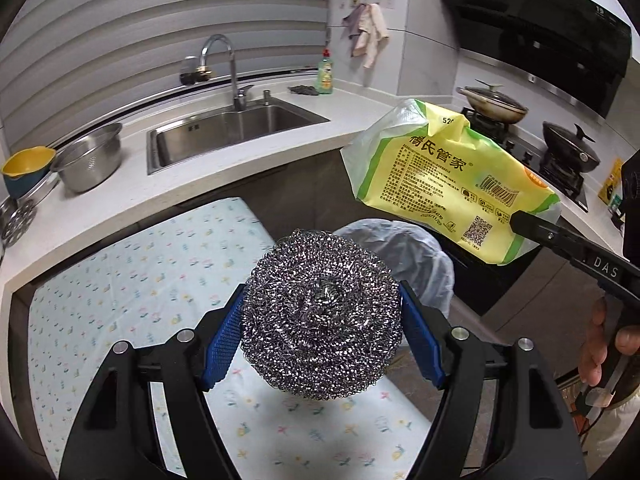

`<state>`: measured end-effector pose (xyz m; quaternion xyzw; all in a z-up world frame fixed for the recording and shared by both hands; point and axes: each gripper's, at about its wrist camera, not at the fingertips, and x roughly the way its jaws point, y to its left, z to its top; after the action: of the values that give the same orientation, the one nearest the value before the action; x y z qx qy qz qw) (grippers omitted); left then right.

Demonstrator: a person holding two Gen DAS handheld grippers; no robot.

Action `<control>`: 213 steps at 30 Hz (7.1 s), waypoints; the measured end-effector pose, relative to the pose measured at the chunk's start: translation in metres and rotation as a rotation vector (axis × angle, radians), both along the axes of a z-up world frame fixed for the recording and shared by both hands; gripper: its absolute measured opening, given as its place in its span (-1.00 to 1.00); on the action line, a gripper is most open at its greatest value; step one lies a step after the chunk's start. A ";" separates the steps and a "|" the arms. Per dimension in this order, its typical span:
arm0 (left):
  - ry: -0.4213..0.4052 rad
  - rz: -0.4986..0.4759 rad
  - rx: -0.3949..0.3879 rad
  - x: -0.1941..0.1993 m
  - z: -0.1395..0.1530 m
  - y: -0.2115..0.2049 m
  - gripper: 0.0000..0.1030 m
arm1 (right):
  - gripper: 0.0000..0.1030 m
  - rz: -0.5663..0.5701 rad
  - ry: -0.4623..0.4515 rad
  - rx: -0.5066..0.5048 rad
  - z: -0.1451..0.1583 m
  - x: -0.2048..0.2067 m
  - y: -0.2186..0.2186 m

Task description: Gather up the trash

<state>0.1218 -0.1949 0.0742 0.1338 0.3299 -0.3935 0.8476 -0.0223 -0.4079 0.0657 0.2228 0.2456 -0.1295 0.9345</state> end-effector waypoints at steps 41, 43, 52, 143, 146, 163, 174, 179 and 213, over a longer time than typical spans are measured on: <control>0.135 -0.117 0.020 0.015 -0.098 -0.141 0.64 | -0.63 -0.213 0.090 0.090 -0.067 -0.013 -0.069; 0.133 -0.109 0.014 0.020 -0.097 -0.138 0.67 | -0.63 -0.215 0.097 0.091 -0.070 -0.006 -0.069; 0.149 -0.015 -0.017 0.042 -0.093 -0.105 0.70 | -0.63 -0.177 0.103 0.092 -0.075 0.023 -0.063; 0.013 0.372 0.115 -0.074 -0.084 0.021 0.86 | 0.87 -0.029 0.227 -0.155 -0.059 -0.032 0.065; 0.015 0.378 0.122 -0.076 -0.087 0.021 0.86 | 0.87 -0.029 0.229 -0.161 -0.062 -0.035 0.066; 0.024 0.398 0.139 -0.079 -0.097 0.027 0.86 | 0.87 -0.010 0.234 -0.199 -0.073 -0.036 0.079; 0.031 0.405 0.144 -0.079 -0.102 0.027 0.86 | 0.87 -0.008 0.238 -0.195 -0.078 -0.036 0.080; 0.035 0.402 0.143 -0.080 -0.103 0.027 0.86 | 0.88 -0.007 0.242 -0.197 -0.080 -0.036 0.079; 0.017 0.423 0.143 -0.084 -0.100 0.030 0.86 | 0.87 -0.003 0.252 -0.204 -0.082 -0.037 0.082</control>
<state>0.0377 -0.1647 -0.0258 0.1181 0.3848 -0.1839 0.8968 -0.0588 -0.3261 -0.0164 0.1089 0.3462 -0.1820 0.9139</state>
